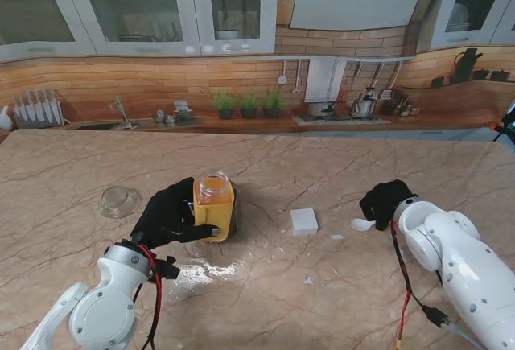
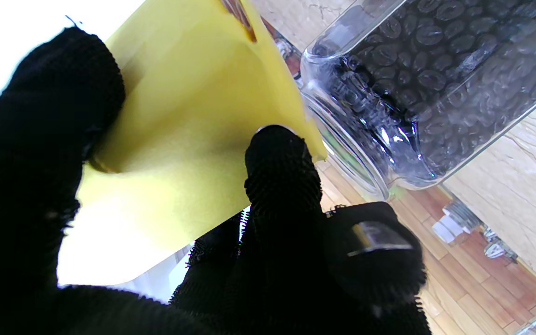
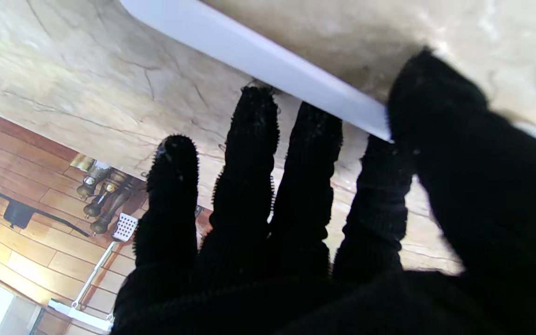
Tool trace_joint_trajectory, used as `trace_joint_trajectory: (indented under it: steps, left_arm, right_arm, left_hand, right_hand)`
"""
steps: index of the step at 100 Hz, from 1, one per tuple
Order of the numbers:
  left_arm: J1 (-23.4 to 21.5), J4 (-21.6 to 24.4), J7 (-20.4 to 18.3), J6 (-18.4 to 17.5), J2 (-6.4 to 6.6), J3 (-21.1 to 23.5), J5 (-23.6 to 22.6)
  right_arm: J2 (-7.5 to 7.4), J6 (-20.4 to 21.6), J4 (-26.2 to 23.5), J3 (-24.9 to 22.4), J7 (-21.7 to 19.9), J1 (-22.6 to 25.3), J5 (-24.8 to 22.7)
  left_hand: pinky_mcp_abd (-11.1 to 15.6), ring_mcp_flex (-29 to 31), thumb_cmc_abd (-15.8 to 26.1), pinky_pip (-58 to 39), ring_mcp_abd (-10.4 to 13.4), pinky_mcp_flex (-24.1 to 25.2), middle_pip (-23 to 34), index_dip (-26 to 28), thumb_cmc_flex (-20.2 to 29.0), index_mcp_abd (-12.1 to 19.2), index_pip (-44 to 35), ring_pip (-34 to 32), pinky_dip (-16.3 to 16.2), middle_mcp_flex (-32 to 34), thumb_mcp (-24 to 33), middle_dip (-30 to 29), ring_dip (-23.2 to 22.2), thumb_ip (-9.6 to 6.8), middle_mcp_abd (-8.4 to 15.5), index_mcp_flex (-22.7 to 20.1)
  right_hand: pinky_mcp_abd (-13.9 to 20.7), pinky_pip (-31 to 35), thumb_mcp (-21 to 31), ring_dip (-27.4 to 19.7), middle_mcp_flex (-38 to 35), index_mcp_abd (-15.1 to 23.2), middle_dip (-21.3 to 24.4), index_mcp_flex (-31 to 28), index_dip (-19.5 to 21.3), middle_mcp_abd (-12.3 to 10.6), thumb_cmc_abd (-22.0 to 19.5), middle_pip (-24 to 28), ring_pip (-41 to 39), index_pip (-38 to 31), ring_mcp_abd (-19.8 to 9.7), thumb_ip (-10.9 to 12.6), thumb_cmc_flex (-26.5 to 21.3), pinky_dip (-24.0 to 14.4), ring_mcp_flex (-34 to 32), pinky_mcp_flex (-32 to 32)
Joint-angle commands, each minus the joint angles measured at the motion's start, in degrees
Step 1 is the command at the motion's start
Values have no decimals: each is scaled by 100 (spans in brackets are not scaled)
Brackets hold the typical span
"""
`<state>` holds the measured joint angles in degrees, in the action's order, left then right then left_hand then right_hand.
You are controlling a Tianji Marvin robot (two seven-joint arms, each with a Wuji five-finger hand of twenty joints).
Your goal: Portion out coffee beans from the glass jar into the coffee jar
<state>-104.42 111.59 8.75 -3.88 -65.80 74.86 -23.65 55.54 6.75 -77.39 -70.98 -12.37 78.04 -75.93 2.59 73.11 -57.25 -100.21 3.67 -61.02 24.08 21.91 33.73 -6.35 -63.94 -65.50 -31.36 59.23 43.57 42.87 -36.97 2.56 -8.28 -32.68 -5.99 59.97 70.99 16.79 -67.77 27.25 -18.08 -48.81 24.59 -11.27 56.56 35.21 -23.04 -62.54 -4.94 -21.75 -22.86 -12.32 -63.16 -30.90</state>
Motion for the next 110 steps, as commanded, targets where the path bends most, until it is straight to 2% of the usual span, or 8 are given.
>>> trace_joint_trajectory:
  steps: [1,12,23,44,66,82,91,110]
  left_arm:
    - [-43,40,-1,6,-17,-4,-4]
    - [-43,48,-4,-16,-16,7,-6]
    - [-48,52,-4,-33,-16,21,1]
    - [-52,58,8,-39,-19,38,-1]
    - [-57,60,25,-50,-23,49,7]
    - [-60,70,19,-49,-21,53,1]
    - [-56,72,18,-47,-21,52,-2]
    - [-53,80,7,-43,-19,60,4]
  right_arm:
    - [11,64,189,85,-144,209,-21]
    - [10,39,171,79,-195,247,-24]
    - [6,-11,209,103,-58,280,-106]
    - [2,14,221,71,138,353,-169]
    - [8,312,-63,-216,-225,568,-79]
    - [31,243,-187,-312,-457,664,84]
    - [35,214,-242,-353,-636,691,178]
    - [31,156,-198,-316,-707,699,209]
  left_hand:
    - [292,-11,1210,-322,-248,-43,576,334,1052,925,-936,208,49,813,1945,389,-60,-590,462,-735]
    - [287,-11,1210,-321,-248,-43,576,332,1045,930,-933,206,49,819,1949,389,-61,-592,468,-736]
    - [290,-13,1214,-324,-245,-44,574,333,1044,934,-934,210,47,817,1949,391,-59,-590,467,-736]
    - [291,-12,1217,-324,-258,-44,571,332,1047,932,-931,217,47,816,1943,393,-57,-587,467,-736]
    - [291,-12,1215,-324,-257,-44,572,335,1053,937,-934,222,46,816,1943,397,-57,-591,463,-732]
    - [291,-13,1222,-324,-256,-44,568,336,1048,941,-933,227,46,808,1940,398,-56,-593,469,-728]
    - [291,-14,1218,-324,-259,-44,566,336,1053,940,-934,230,46,806,1947,399,-56,-597,466,-729]
    - [286,-13,1216,-321,-264,-43,566,339,1050,949,-938,240,47,804,1950,401,-55,-604,474,-732]
  right_hand:
    - [-196,-13,-172,146,268,-320,145,250,-32,69,223,-267,65,773,12,66,178,-39,32,162]
    - [-128,124,-295,415,-30,-112,147,32,-230,66,256,-122,-98,512,-32,-152,-47,-131,-238,53]
    - [27,321,-395,512,-660,260,291,-467,-685,-34,128,-104,-249,12,-130,-126,-317,-207,-609,-229]
    - [453,538,-69,129,-1342,-22,612,-963,-1371,175,618,-188,-539,-317,17,-244,-320,-121,-1129,-851]
    - [157,406,-20,-92,-1369,-428,683,-597,-1045,418,231,-264,-630,-609,282,-124,-430,134,-1154,-1012]
    - [-194,229,-85,-280,-1263,-348,717,-521,-1122,389,224,-373,-349,-600,344,-139,-414,252,-910,-685]
    - [-400,160,-154,-309,-880,-204,646,-226,-907,390,356,-668,-126,-303,307,-186,-314,258,-621,-508]
    - [-152,228,-105,-105,-898,-327,620,-293,-1122,420,600,-838,-269,165,218,-196,-408,269,-685,-728]
